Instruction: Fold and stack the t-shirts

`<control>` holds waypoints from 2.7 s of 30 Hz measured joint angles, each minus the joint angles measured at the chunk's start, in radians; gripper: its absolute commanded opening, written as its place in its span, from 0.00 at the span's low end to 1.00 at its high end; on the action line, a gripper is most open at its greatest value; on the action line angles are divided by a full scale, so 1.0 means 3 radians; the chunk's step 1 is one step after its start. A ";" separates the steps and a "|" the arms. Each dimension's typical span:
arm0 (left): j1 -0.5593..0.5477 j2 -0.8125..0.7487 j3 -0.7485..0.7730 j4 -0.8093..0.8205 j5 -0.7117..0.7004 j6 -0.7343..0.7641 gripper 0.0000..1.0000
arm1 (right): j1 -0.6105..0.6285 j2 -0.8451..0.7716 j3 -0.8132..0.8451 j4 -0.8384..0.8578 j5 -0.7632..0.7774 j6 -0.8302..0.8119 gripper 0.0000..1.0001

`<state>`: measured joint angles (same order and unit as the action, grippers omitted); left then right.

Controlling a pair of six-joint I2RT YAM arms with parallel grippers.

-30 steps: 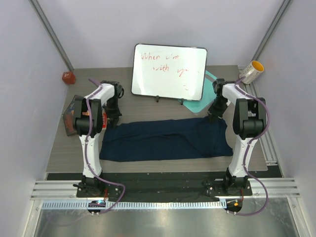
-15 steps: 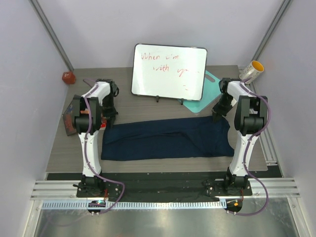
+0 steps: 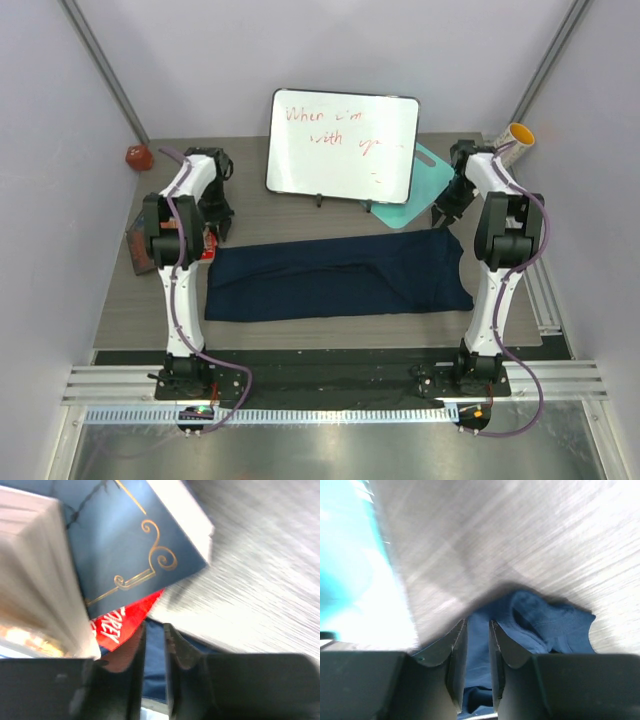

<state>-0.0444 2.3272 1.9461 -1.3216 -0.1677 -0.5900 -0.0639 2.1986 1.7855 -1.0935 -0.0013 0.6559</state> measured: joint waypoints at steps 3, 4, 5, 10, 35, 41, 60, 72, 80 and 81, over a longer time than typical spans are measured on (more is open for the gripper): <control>0.0034 0.0000 0.0221 -0.0013 0.0006 0.0027 0.26 | -0.0013 -0.0019 0.0148 0.0031 0.0010 -0.0020 0.32; 0.0043 0.0000 0.0282 -0.0010 0.0014 0.0052 0.25 | -0.0013 -0.0041 0.0153 0.0051 0.0010 -0.0024 0.32; 0.0052 -0.0001 0.0331 0.0000 0.0019 0.0070 0.24 | -0.0013 -0.0065 0.0153 0.0050 0.0000 -0.0024 0.32; 0.0061 -0.0172 0.0128 0.0056 0.0181 0.0160 0.19 | 0.0001 -0.0261 -0.0047 0.0067 -0.0074 -0.0025 0.32; -0.0487 -0.0455 -0.0467 0.0093 0.0495 0.0337 0.13 | 0.0964 -0.0395 -0.0551 0.0094 -0.0593 -0.0379 0.33; -0.0487 -0.0448 -0.0473 0.0097 0.0473 0.0338 0.12 | 0.0959 -0.0360 -0.0676 -0.0006 -0.0698 -0.0551 0.32; -0.0487 -0.0398 -0.0478 0.0103 0.0453 0.0340 0.11 | 0.1329 -0.0814 -0.1244 -0.0276 -0.1244 -0.0722 0.31; -0.0487 -0.0395 -0.0591 0.0128 0.0462 0.0340 0.15 | 0.1389 -0.0941 -0.1233 -0.0276 -0.1003 -0.0612 0.30; -0.0487 -0.0482 -0.0649 0.0172 0.0448 0.0351 0.23 | 0.0984 -0.0979 -0.1025 -0.0058 -0.0731 -0.0446 0.30; -0.0487 -0.0506 -0.0680 0.0174 0.0448 0.0351 0.22 | 0.0909 -0.0979 -0.1007 -0.0043 -0.0688 -0.0430 0.30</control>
<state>-0.1905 2.1754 1.7420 -1.2694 -0.0334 -0.4847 0.2089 1.9049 1.4834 -1.1065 -0.2077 0.5270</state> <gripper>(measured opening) 0.225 0.301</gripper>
